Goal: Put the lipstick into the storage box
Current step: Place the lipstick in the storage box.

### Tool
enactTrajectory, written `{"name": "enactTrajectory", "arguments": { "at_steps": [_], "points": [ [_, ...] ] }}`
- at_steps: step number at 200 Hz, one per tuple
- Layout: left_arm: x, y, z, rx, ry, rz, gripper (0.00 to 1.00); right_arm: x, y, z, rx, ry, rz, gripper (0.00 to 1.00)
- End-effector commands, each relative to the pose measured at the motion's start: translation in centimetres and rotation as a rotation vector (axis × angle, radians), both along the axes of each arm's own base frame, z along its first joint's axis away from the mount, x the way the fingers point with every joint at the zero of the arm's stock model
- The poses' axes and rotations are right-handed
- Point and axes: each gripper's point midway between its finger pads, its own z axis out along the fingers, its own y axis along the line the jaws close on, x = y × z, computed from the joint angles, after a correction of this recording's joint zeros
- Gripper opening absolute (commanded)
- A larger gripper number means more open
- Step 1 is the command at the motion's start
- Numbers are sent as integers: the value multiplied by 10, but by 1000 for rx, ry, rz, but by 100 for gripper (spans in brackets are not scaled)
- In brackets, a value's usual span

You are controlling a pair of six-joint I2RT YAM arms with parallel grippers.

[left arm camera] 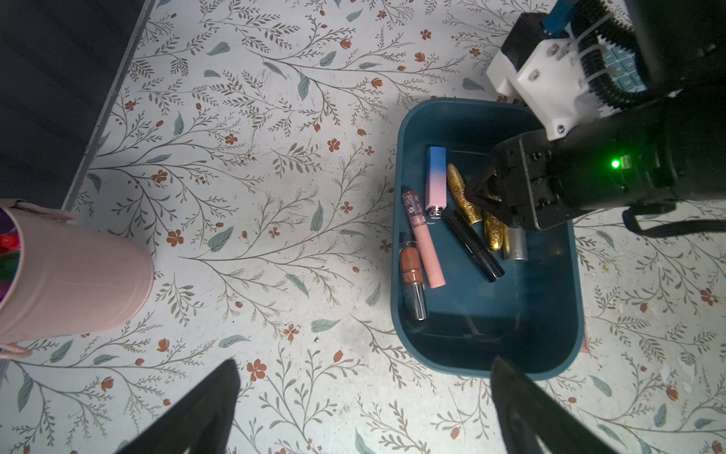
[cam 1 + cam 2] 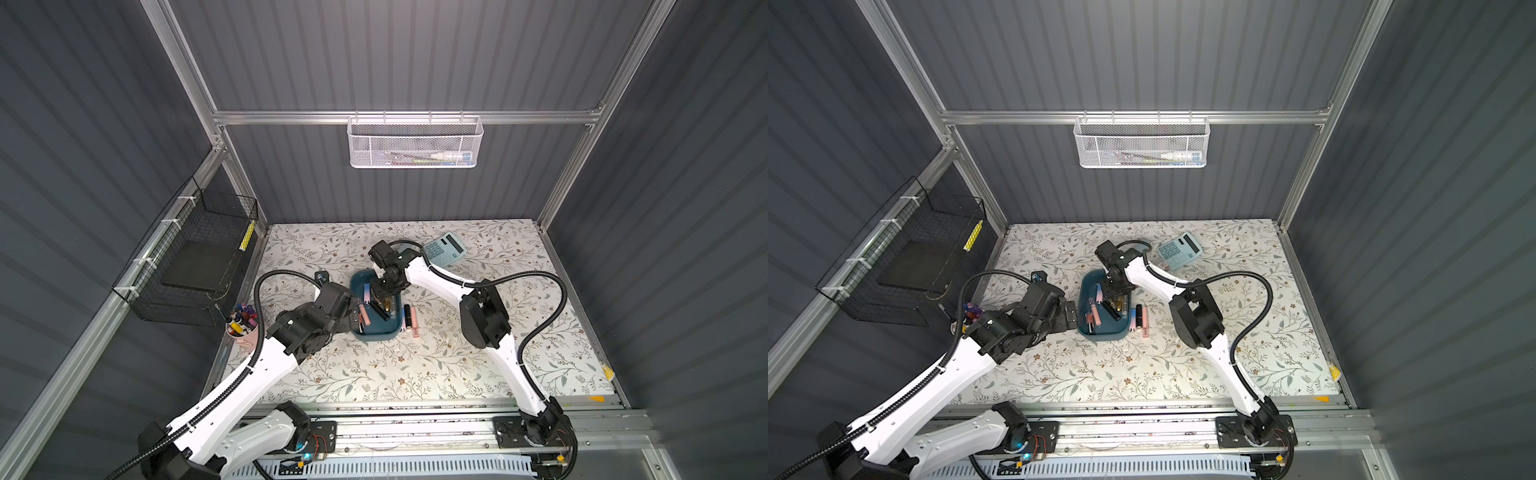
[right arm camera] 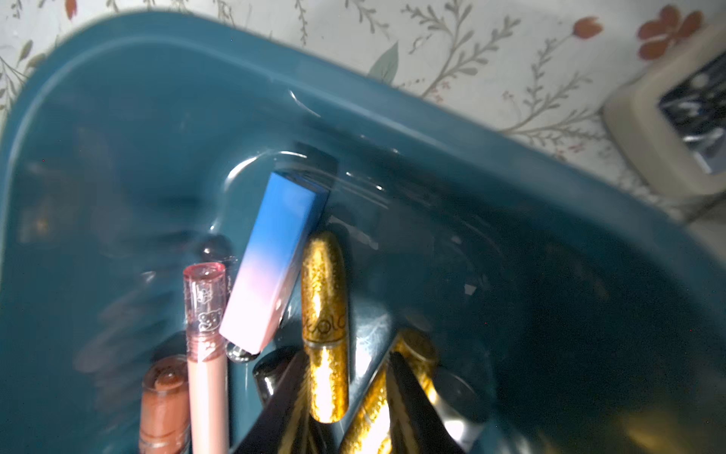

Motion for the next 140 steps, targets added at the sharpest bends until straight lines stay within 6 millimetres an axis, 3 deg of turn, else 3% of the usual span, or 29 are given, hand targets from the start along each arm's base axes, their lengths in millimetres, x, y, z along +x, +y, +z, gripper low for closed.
{"name": "enactTrajectory", "arguments": {
  "at_steps": [1, 25, 54, 95, 121, 140],
  "points": [
    [3, -1, 6, -5, -13, -2, 100, -5, -12, 42, -5, -48, 3, 37],
    [2, -4, 8, -34, -15, -11, 100, -16, -32, 83, 6, -119, -10, 37],
    [-3, -5, 8, -76, -21, -14, 100, -39, -68, 99, -23, -153, -49, 37],
    [-9, -14, -11, -105, 33, -46, 100, -88, -122, 67, -100, -79, -122, 37],
    [-11, -23, -14, -163, 44, -62, 100, -118, -145, 36, -113, -24, -165, 37],
    [-11, -26, -11, -189, 37, -65, 100, -134, -151, 19, -113, 8, -175, 37]
  ]
}}
